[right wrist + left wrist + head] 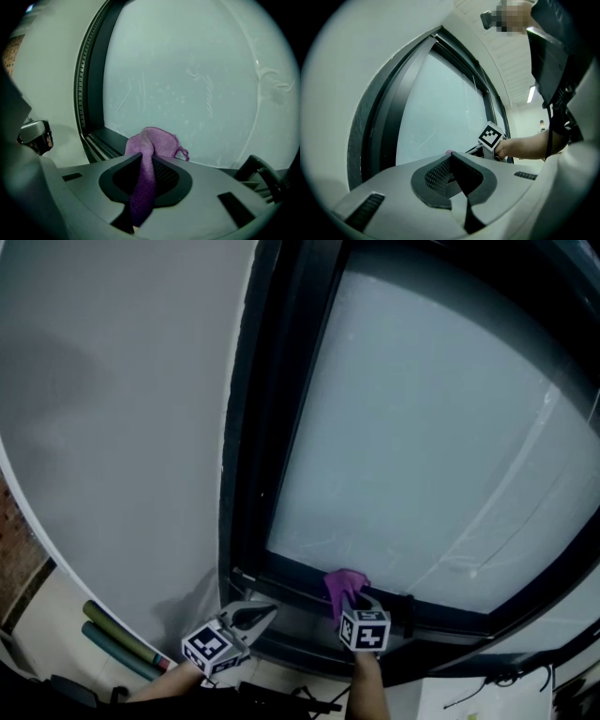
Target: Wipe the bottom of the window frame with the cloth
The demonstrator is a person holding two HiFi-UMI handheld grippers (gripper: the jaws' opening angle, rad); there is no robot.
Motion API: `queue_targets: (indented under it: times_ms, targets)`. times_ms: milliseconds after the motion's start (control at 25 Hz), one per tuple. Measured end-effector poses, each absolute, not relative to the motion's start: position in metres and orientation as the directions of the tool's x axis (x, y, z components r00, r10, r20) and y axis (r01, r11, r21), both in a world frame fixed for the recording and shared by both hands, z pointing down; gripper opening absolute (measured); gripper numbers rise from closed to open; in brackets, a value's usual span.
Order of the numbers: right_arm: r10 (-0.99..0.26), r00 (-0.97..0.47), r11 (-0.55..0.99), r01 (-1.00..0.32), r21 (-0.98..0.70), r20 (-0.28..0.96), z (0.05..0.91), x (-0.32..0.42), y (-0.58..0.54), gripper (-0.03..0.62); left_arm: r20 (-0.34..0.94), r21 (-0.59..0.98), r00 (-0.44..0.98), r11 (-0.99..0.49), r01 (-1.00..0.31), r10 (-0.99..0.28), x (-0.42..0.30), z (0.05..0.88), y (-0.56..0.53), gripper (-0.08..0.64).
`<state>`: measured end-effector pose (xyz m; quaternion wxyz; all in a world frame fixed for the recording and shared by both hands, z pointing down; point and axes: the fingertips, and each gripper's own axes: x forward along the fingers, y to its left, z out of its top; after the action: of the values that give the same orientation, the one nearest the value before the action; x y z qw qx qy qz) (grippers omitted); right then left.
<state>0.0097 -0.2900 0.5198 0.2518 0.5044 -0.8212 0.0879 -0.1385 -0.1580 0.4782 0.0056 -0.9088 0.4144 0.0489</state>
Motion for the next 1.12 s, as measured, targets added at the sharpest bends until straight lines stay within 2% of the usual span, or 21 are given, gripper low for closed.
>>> queue_targets:
  times_ms: [520,760,1120]
  targets:
    - [-0.845,-0.343,0.388,-0.921,0.027,0.411,0.517,0.046,-0.288,0.071,-0.077,0.030,0.677,-0.680,-0.733,-0.732,-0.096,0.484,-0.176,0.002]
    - [-0.858,-0.319,0.385,-0.918,0.092,0.402,0.517,0.053,-0.284,0.071,-0.067,0.017,0.680,-0.682,-0.731,-0.730,-0.091,0.486,-0.182,0.001]
    - [-0.898,-0.272,0.305,-0.951,0.046,0.346,0.516,0.076,-0.281,0.071,-0.028,0.011,0.695,-0.696,-0.718,-0.718,-0.081,0.490,-0.178,0.002]
